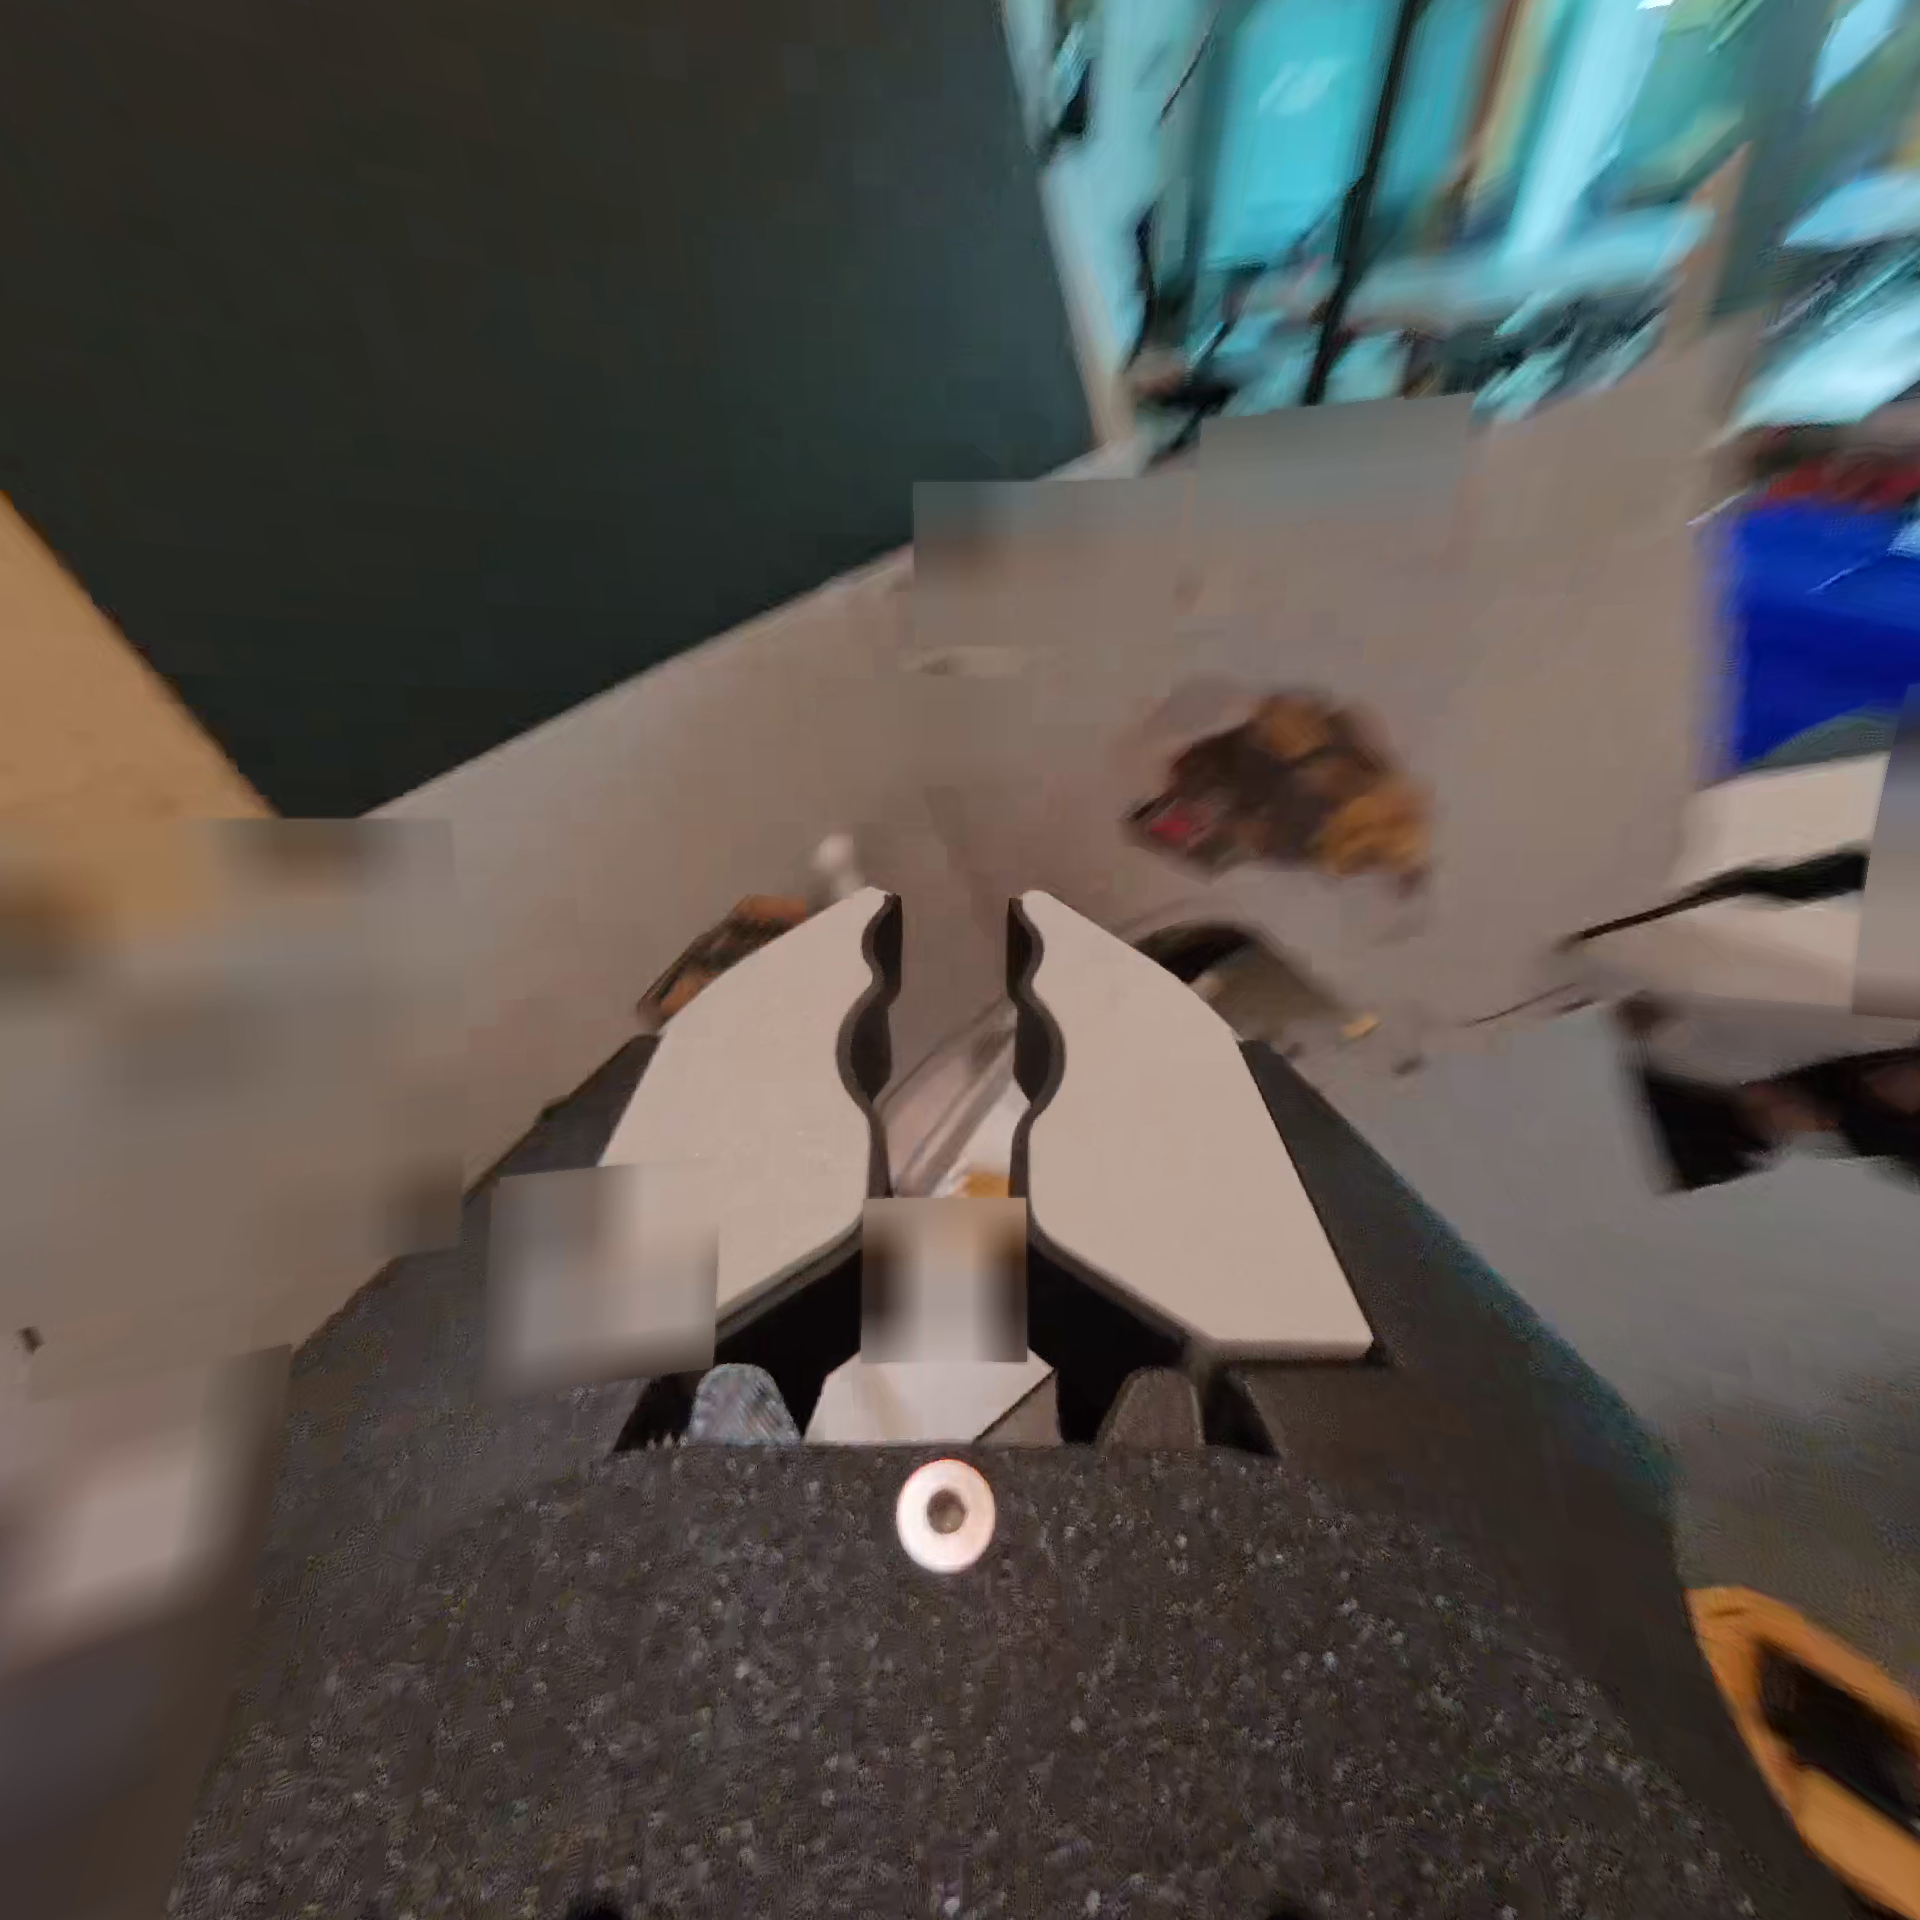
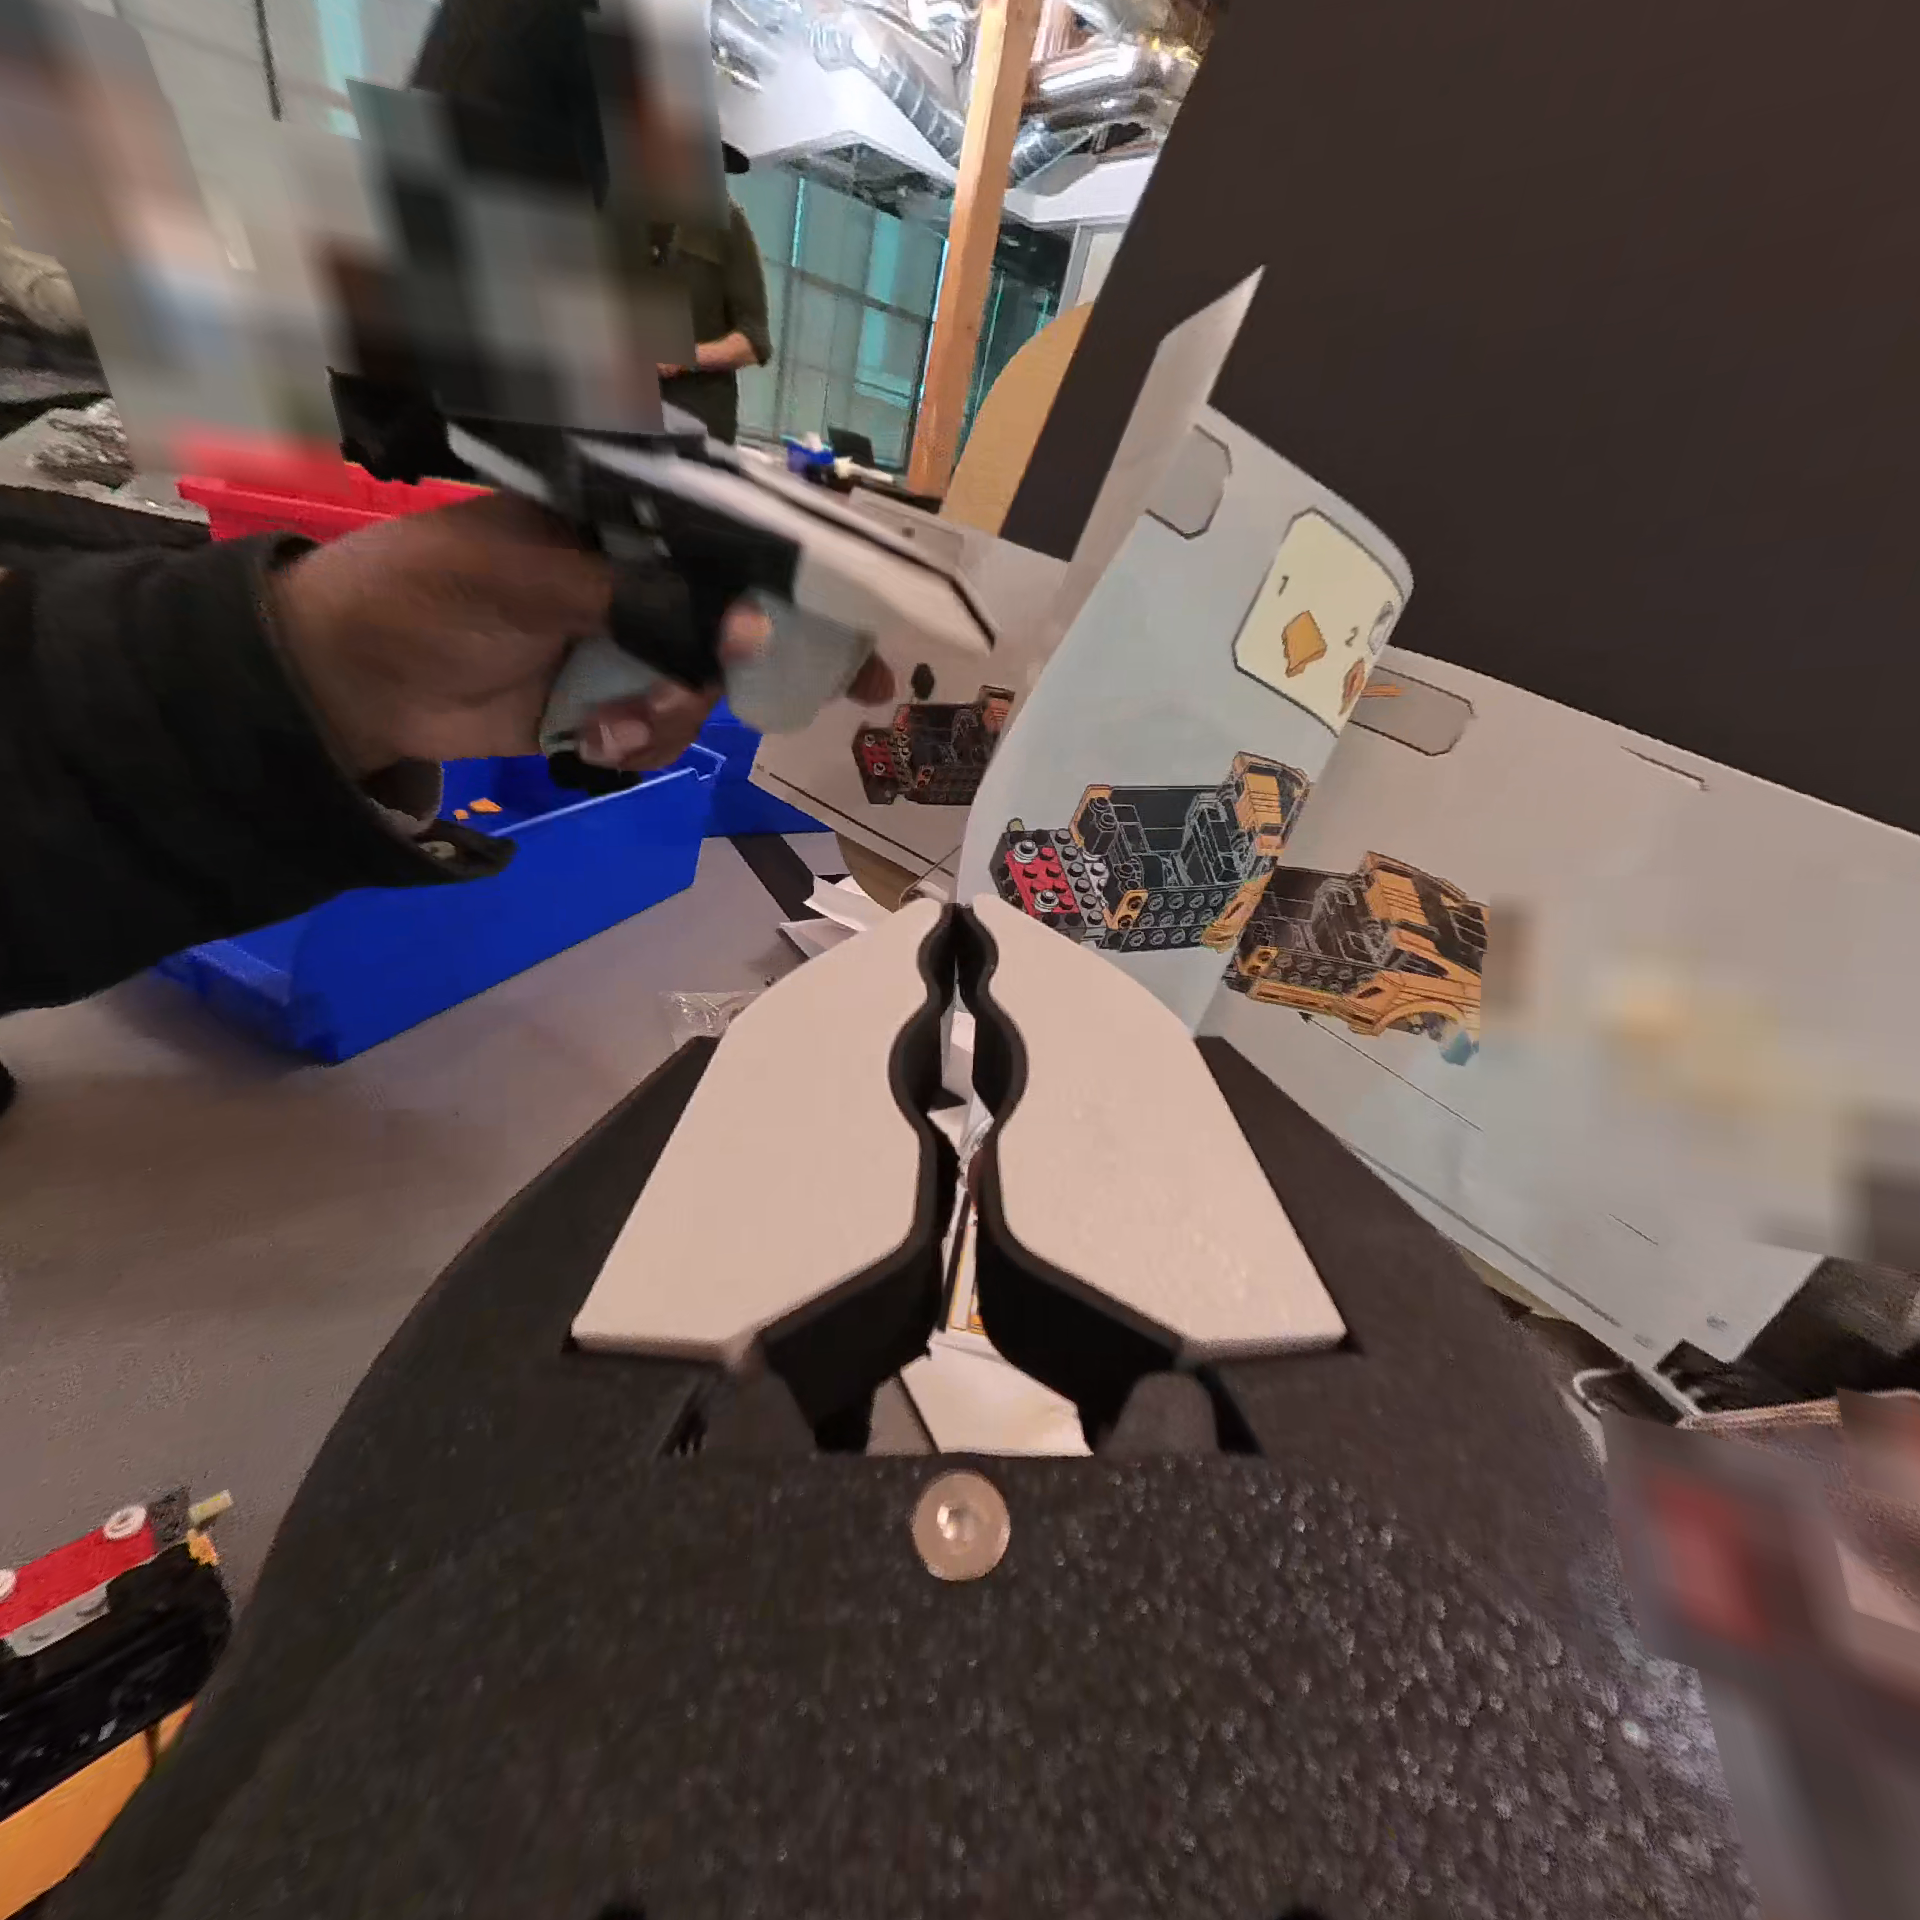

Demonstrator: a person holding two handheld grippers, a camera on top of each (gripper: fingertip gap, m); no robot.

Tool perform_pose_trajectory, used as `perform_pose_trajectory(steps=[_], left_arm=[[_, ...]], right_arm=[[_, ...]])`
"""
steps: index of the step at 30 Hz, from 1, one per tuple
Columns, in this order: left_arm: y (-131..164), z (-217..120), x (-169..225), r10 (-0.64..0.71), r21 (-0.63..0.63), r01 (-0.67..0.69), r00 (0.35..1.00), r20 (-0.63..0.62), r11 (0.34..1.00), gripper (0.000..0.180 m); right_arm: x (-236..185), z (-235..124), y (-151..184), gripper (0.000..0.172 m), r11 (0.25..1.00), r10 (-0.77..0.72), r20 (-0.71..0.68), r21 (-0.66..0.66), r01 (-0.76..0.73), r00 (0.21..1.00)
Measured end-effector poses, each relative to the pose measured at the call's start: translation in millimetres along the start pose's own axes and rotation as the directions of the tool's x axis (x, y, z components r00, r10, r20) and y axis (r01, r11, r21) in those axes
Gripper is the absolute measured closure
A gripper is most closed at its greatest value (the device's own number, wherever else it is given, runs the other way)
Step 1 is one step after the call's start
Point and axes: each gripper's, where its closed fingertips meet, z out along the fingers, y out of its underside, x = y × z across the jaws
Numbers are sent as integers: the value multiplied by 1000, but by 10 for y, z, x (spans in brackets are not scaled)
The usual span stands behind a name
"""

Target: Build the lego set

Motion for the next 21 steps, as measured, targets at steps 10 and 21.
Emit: perform_pose_trajectory(steps=[10, 21], left_arm=[[481, 435, -334, 492, -426, -347, 819, 297, 836, 175], [451, 263, -328, 311, -266, -226, 886, 345, 937, 177]], right_arm=[[-58, -22, -96, 172, 999, -31, -20, -17, 31, 999], [-187, 33, -156, 172, 997, -71, -3, -30, 71, 997]])
